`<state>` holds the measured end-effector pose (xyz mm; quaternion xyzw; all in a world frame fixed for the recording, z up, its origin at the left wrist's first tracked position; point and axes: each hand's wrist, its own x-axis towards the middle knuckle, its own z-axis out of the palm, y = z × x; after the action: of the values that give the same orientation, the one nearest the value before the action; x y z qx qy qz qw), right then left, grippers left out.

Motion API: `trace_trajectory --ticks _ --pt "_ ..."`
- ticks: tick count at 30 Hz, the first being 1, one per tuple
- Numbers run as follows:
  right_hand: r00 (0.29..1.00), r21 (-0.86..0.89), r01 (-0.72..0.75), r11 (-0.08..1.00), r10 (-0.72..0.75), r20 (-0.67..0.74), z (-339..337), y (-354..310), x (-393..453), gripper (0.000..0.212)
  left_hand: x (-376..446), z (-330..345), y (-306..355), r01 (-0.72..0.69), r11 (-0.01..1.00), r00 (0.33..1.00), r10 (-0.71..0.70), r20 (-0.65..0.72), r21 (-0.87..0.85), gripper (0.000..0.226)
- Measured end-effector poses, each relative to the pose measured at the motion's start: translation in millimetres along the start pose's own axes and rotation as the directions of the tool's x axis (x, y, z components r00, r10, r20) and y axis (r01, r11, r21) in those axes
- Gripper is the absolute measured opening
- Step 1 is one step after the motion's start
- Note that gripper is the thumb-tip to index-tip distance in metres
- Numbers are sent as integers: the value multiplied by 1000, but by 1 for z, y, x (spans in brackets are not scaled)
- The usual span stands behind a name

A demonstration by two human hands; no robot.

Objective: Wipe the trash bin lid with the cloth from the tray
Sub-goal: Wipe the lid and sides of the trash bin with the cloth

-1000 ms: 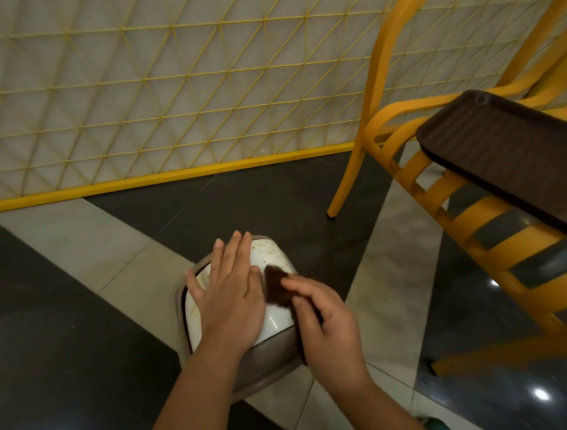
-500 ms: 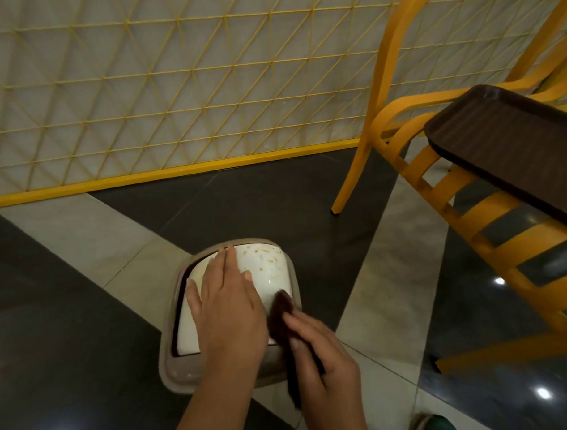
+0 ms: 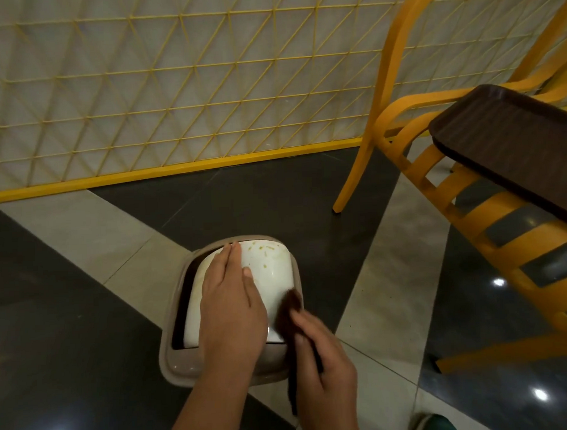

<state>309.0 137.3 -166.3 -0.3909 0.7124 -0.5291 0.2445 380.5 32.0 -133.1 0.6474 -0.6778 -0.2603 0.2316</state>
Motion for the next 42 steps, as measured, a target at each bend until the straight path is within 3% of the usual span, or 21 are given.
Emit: trace_trajectory --ticks 2,6,9,11,14,17,21,24,29,33,35,37,39,41,42 --pt "996 5 58 998 -58 69 5 -9 33 44 0 0 -1 -6 1000 1000 6 6 -6 49" --pt "964 176 -256 951 238 117 15 -9 84 33 1 1 0 3 1000 1000 -3 12 19 51" --pt "941 157 -337 928 326 90 12 -1 53 34 3 1 1 17 998 1000 -18 25 58 52" --pt "955 146 -295 944 293 34 8 1 14 44 4 1 1 19 998 999 -21 30 66 53" --pt "994 75 -110 991 111 -17 7 -2 -8 59 3 1 0 -12 999 1000 11 21 43 50" --pt "998 50 -11 999 8 66 11 -12 34 46 3 1 -2 -38 999 999 38 16 14 49" --pt "948 214 -313 925 290 131 16 -15 81 34 3 2 0 -21 998 1000 20 17 55 49" --pt "921 217 -390 895 375 107 14 -6 52 33 3 3 1 -2 994 1000 0 24 109 51" --pt "946 231 -302 925 321 -50 18 -3 -34 39 2 1 4 6 996 1000 -7 16 85 49" --pt "998 69 -64 996 64 3 18 -16 0 41 1 -1 2 -20 999 1000 19 24 51 49" --pt "992 89 -85 992 77 97 17 -23 42 42 3 0 1 -29 999 999 28 22 45 49" --pt "978 192 -199 961 182 104 17 -21 70 38 3 0 1 -23 998 1000 22 19 51 48" --pt "965 184 -256 949 241 102 16 -14 66 36 2 -1 2 -16 999 1000 15 17 43 48" --pt "982 90 -181 979 176 67 13 0 32 39 2 -2 2 -8 1000 1000 7 12 25 48" --pt "996 32 -73 997 72 44 10 8 12 41 3 -3 2 -5 1000 1000 5 13 26 48"
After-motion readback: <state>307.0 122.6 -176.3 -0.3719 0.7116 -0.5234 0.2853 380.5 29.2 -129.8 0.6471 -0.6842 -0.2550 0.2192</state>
